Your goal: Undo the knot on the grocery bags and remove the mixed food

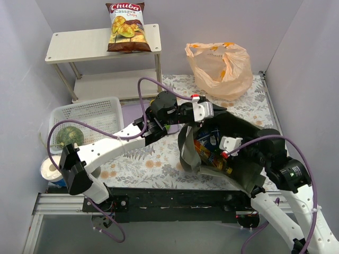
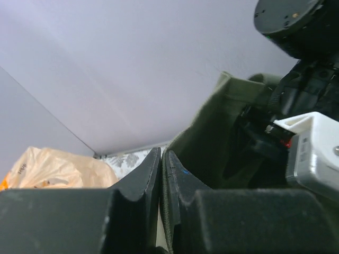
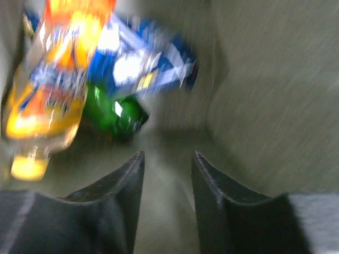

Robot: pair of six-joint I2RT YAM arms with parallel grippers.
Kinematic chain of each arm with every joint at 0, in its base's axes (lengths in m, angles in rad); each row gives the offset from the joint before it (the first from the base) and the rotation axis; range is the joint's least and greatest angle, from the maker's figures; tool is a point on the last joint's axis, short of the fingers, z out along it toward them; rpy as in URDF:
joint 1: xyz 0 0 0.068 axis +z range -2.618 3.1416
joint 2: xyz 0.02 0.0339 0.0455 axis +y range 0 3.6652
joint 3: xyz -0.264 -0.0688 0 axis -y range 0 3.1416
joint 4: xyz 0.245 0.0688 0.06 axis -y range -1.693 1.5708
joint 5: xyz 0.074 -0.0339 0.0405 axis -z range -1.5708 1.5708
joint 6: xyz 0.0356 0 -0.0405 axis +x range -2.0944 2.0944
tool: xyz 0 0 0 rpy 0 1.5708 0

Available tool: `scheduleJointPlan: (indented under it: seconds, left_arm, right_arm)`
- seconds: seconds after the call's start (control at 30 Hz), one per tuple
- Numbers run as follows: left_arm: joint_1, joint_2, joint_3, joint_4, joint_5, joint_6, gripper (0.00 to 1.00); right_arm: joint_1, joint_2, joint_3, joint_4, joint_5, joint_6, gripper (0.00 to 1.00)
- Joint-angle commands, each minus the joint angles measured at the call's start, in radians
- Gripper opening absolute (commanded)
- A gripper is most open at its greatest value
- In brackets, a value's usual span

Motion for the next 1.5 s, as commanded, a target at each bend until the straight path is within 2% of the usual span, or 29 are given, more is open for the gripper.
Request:
scheduleJointPlan:
  seconds: [0.0,0.07,0.2,0.27,0.43,0.47,0.6,0.73,0.83,0.9,0.93,0.97,1.0,1.03,1.07,1.17,1.33,1.47]
  left_arm:
    - [-0.009,-0.085,0.029,0.214,-0.117,0.049,0.00]
    - [-0.009,-0.080,0.015,0.215,-0.204,0.023,0.00]
    - [-0.007,-0.040,0.058,0.122,-0.360,-0.051,0.00]
    - [-0.005,-0.028,0.089,0.076,-0.424,-0.083,0.00]
    - [0.001,0.001,0.124,0.025,-0.533,-0.190,0.00]
    - [0.007,0.003,0.127,0.015,-0.539,-0.206,0.00]
    - [0.016,0.003,0.107,0.008,-0.533,-0.235,0.00]
    - [0.027,0.015,0.109,-0.016,-0.516,-0.267,0.00]
    - [0.034,0.030,0.109,-0.028,-0.512,-0.278,0.00]
    - [0.037,0.046,0.116,-0.039,-0.512,-0.286,0.00]
    - [0.045,0.049,0.119,-0.044,-0.512,-0.287,0.00]
    - [0.050,0.058,0.122,-0.056,-0.512,-0.299,0.00]
    - [0.056,0.060,0.125,-0.059,-0.478,-0.304,0.00]
    - [0.068,0.061,0.124,-0.061,-0.470,-0.312,0.00]
    - [0.074,0.061,0.119,-0.058,-0.466,-0.315,0.00]
    - [0.097,0.060,0.099,-0.033,-0.458,-0.324,0.00]
    - [0.131,0.083,0.090,0.014,-0.412,-0.361,0.00]
    - [0.162,0.122,0.096,0.047,-0.366,-0.385,0.00]
  right_arm:
    - [0.004,0.097,0.129,0.160,-0.158,0.190,0.56]
    - [0.004,0.167,0.151,0.160,-0.203,0.325,0.60]
    - [0.005,0.298,0.174,0.098,-0.357,0.551,0.60]
    - [0.004,0.317,0.147,0.152,-0.379,0.678,0.61]
    - [0.004,0.324,0.048,0.214,-0.246,0.813,0.64]
    - [0.004,0.336,0.038,0.223,-0.172,0.868,0.65]
    - [0.004,0.398,0.002,0.295,-0.055,0.965,0.66]
    - [0.001,0.476,-0.024,0.413,-0.028,1.020,0.67]
    - [0.002,0.571,-0.055,0.510,-0.040,1.074,0.77]
    - [0.002,0.619,-0.070,0.547,-0.011,1.103,0.79]
    - [0.002,0.661,-0.068,0.559,0.001,1.112,0.77]
    - [0.002,0.680,-0.062,0.571,0.021,1.111,0.63]
    - [0.002,0.688,-0.064,0.588,0.019,1.106,0.55]
    - [-0.002,0.677,-0.068,0.608,0.004,1.076,0.44]
    - [-0.002,0.666,-0.067,0.619,-0.040,1.057,0.22]
    - [-0.002,0.594,-0.021,0.561,-0.114,0.941,0.01]
    - [-0.004,0.383,0.141,0.316,-0.197,0.714,0.01]
    - [-0.002,0.317,0.328,0.177,-0.147,0.632,0.01]
